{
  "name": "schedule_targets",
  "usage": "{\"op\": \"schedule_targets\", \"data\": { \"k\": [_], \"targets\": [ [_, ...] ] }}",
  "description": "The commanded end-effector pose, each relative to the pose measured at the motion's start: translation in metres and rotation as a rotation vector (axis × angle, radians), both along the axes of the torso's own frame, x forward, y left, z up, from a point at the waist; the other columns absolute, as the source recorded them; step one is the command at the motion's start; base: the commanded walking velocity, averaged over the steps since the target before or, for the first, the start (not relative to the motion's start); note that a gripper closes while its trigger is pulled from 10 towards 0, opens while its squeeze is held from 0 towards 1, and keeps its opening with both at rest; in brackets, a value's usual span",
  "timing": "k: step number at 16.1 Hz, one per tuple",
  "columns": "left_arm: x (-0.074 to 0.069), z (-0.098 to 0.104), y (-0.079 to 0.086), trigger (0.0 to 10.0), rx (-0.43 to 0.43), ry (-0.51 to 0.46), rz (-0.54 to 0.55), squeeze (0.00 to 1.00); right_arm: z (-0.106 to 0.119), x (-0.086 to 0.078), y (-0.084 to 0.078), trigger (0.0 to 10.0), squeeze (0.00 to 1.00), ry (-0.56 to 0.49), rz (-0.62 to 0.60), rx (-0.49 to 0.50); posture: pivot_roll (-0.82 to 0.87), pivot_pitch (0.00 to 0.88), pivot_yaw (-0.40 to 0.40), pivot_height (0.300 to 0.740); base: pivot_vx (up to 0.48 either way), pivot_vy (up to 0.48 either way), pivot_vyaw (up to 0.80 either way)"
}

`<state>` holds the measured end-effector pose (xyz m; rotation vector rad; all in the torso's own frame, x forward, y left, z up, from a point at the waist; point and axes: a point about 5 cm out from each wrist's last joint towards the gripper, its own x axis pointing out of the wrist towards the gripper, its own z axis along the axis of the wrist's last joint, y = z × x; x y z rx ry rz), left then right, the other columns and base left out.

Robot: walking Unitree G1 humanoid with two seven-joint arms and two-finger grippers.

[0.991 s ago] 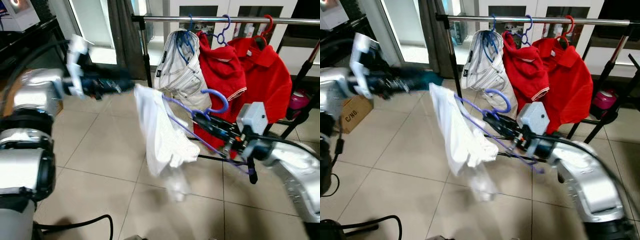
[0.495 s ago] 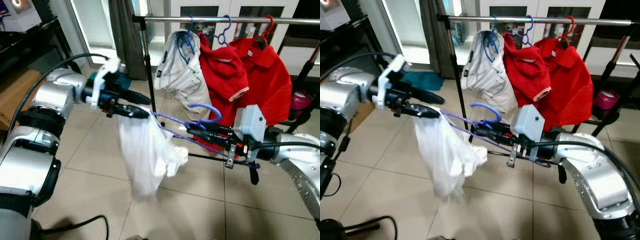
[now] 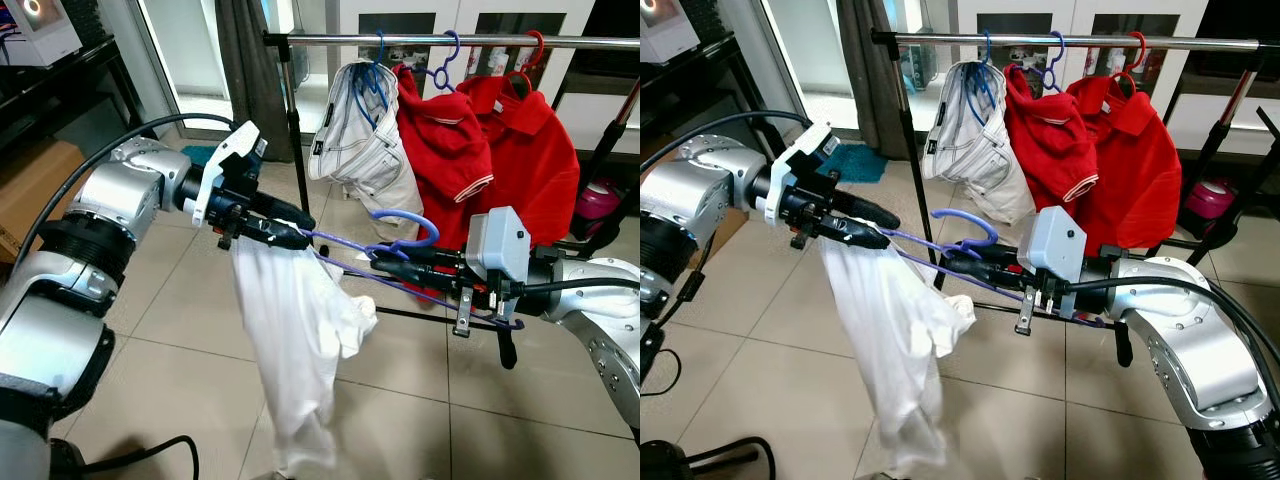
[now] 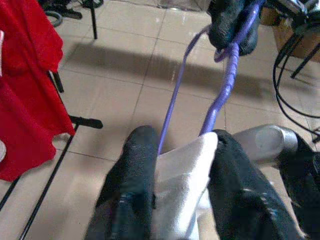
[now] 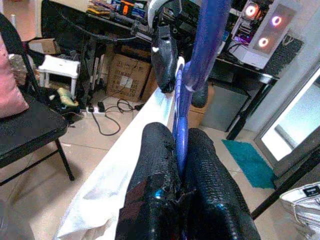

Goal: Hang hanger

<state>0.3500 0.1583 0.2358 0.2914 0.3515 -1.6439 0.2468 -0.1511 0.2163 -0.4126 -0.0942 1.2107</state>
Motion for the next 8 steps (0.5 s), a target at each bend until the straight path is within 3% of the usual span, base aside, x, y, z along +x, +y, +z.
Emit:
{"op": "schedule_targets", "data": {
  "k": [1, 8],
  "targets": [
    [-0.0020, 0.0035, 0.0042, 0.0, 0.007, -0.014, -0.009, 0.00, 0.0080, -0.0023, 0.0044, 10.0, 0.00, -0.033, 0.049, -0.004, -0.22, 0.000, 0.144, 0.740, 0.000, 0.000, 0.00],
    [-0.0053, -0.0012, 0.0094, 0.0, 0.108, -0.098, -0.060, 0.00, 0.0109, -0.0023, 0.0021, 10.0, 0.00, -0.042, 0.051, -0.007, -0.23, 0.000, 0.136, 0.740, 0.000, 0.000, 0.00]
  ]
}}
